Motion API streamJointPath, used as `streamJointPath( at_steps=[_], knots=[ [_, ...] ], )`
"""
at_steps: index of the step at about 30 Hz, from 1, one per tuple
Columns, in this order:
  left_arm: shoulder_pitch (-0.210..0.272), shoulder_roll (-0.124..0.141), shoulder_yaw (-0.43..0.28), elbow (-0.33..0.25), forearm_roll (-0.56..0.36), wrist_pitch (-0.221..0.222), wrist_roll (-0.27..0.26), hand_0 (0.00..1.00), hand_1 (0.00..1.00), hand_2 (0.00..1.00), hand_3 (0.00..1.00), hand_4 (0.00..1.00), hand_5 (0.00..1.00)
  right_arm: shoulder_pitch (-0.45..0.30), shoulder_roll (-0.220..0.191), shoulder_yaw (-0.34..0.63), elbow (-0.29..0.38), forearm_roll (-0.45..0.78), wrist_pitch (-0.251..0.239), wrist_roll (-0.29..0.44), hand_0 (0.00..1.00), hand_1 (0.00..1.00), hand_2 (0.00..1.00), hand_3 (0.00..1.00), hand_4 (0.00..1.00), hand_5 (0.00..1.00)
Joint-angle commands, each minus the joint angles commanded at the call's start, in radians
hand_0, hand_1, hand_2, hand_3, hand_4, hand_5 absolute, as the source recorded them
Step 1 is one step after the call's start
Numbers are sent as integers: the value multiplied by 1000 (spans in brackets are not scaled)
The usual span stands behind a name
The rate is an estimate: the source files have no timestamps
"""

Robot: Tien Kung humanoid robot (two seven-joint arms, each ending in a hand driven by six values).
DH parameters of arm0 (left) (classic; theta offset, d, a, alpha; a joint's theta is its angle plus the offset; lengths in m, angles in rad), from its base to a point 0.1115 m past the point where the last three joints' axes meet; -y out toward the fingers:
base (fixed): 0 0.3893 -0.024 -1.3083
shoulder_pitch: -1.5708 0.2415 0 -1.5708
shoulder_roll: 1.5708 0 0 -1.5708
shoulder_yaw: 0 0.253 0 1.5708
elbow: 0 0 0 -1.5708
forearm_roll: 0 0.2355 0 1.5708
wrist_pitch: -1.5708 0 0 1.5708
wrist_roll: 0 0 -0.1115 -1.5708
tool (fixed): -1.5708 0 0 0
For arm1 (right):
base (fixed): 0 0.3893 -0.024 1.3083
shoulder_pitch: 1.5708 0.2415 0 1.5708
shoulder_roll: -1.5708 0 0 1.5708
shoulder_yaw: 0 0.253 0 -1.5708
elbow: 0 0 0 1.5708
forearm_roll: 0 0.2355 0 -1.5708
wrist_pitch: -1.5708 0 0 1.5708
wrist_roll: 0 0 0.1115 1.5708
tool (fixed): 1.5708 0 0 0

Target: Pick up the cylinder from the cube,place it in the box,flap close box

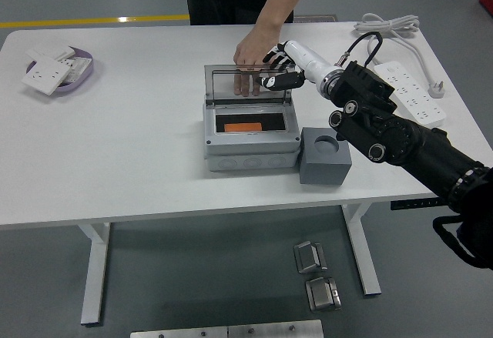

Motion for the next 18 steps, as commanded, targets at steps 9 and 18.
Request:
streamJointPath(
  at_steps=[9,18],
  knots=[
    [6,-6,-7,0,-1,1,-3,600,621,618,613,681,311,-11,-61,-36,182,-62,-10,-29,687,624,634,683,770,378],
    [9,-10,-8,0,-7,2,-6,600,621,618,612,679,308,-46,-116,-81,334,-87,-14,-44,565,618,630,683,763,379]
  ],
)
